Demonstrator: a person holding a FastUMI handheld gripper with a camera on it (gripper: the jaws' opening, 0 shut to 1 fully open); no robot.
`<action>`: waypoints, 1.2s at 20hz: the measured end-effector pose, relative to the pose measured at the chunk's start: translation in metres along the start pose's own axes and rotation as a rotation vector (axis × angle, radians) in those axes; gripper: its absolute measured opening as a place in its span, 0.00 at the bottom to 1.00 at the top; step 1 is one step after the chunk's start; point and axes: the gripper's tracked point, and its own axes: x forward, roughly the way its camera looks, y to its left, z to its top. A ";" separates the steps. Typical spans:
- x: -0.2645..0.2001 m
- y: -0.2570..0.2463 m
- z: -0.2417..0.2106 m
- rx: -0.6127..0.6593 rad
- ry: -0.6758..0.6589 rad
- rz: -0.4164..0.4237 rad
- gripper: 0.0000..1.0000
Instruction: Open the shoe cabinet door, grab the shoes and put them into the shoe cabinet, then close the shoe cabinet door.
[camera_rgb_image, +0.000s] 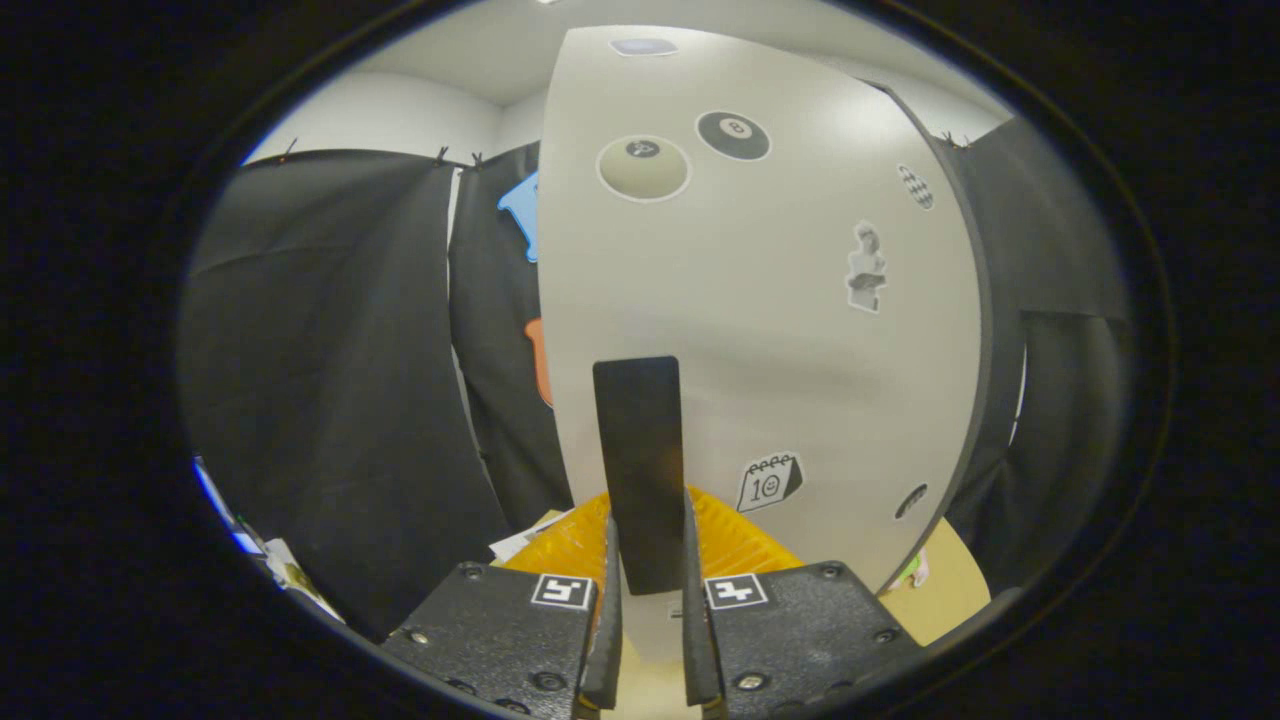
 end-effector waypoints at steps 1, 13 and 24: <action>-0.014 -0.005 0.000 0.008 -0.005 -0.003 0.28; -0.146 -0.087 -0.012 0.037 -0.041 -0.108 0.25; -0.197 -0.190 -0.011 0.019 -0.056 -0.234 0.06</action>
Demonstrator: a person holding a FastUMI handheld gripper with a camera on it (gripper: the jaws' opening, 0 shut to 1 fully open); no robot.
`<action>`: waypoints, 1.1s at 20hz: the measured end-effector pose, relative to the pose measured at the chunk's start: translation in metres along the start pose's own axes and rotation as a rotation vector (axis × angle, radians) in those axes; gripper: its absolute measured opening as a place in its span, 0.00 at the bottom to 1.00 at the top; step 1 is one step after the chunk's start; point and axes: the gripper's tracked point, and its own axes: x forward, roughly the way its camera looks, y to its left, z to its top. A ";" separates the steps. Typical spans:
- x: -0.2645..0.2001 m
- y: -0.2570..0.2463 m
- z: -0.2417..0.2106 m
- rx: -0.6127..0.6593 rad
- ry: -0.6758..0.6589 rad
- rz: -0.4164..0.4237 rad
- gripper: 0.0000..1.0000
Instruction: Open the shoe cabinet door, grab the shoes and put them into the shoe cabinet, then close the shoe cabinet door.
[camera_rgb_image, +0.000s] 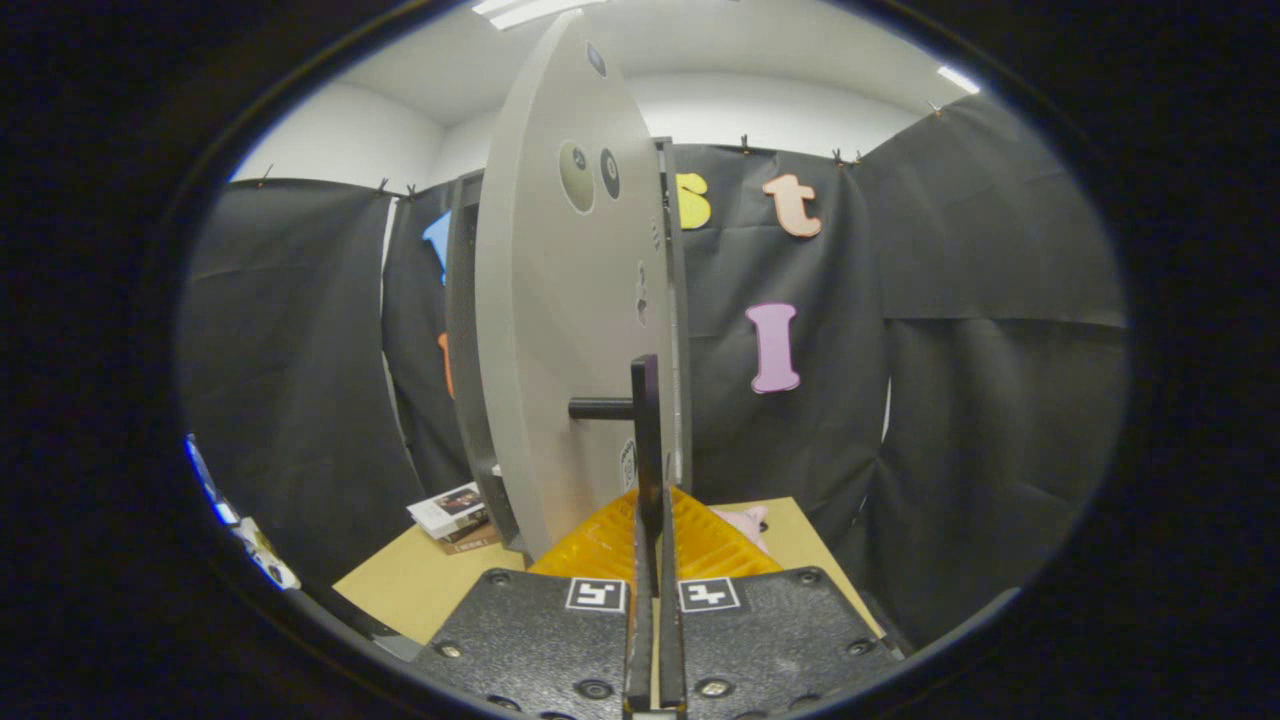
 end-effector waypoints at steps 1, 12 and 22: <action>0.000 -0.009 0.002 0.001 -0.001 -0.009 0.05; -0.008 -0.045 -0.003 0.033 0.018 -0.008 0.11; -0.099 -0.048 -0.077 -0.022 0.107 -0.141 0.86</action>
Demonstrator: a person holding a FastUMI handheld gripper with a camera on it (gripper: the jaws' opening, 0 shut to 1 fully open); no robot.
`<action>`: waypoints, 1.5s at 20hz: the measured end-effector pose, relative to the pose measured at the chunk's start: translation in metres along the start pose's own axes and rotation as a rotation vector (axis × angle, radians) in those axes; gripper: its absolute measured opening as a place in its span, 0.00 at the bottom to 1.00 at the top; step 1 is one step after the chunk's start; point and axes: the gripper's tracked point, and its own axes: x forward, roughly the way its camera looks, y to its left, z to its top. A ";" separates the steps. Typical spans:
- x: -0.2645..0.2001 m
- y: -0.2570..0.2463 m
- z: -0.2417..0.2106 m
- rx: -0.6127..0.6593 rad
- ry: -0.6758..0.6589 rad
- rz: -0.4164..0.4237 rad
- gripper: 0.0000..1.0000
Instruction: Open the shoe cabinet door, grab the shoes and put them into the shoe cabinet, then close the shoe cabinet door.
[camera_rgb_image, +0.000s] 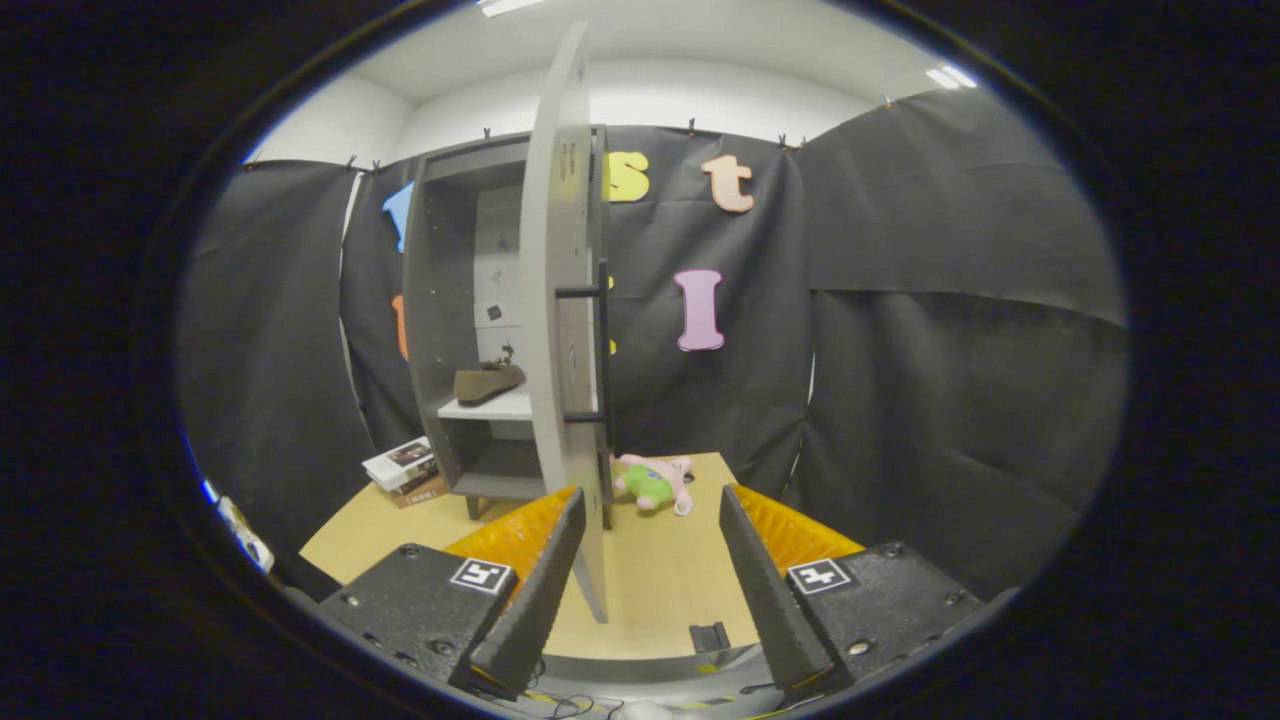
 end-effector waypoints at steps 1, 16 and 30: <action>-0.003 0.007 -0.012 -0.005 0.013 0.002 0.90; 0.089 0.195 -0.190 -0.012 0.267 0.219 1.00; 0.264 0.267 -0.334 0.007 0.554 0.207 0.99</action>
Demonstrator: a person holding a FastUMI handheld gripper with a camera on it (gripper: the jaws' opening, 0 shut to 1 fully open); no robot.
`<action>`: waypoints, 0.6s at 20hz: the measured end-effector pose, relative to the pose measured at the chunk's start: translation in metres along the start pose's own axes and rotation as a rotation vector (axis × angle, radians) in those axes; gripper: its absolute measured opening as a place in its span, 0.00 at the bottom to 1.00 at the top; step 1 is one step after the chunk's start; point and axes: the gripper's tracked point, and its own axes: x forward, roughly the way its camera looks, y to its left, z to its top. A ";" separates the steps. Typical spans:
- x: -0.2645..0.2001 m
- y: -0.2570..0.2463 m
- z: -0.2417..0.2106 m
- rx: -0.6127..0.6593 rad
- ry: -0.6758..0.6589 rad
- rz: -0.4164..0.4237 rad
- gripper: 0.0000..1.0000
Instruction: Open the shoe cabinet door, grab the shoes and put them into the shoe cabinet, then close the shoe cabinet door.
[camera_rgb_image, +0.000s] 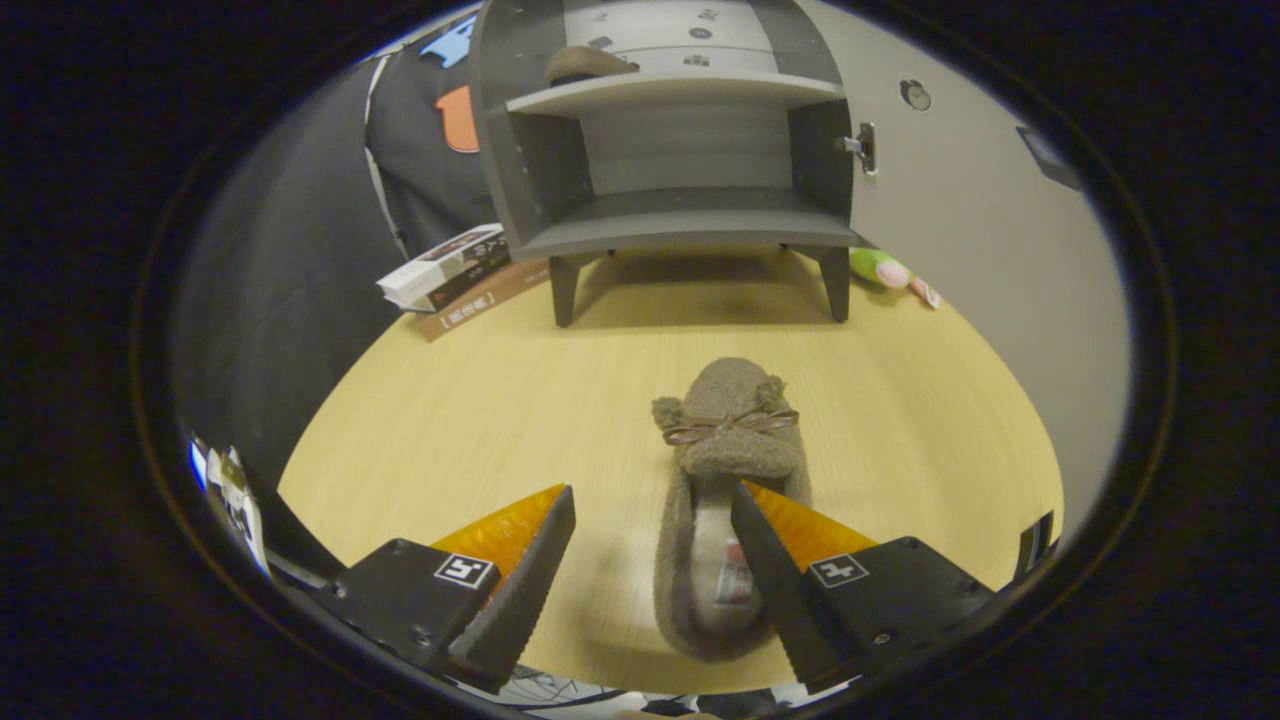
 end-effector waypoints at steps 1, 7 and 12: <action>0.010 0.002 0.003 0.010 0.008 0.004 0.99; 0.048 -0.010 0.015 0.029 0.047 -0.015 0.63; 0.044 -0.020 0.016 0.018 0.061 0.000 0.14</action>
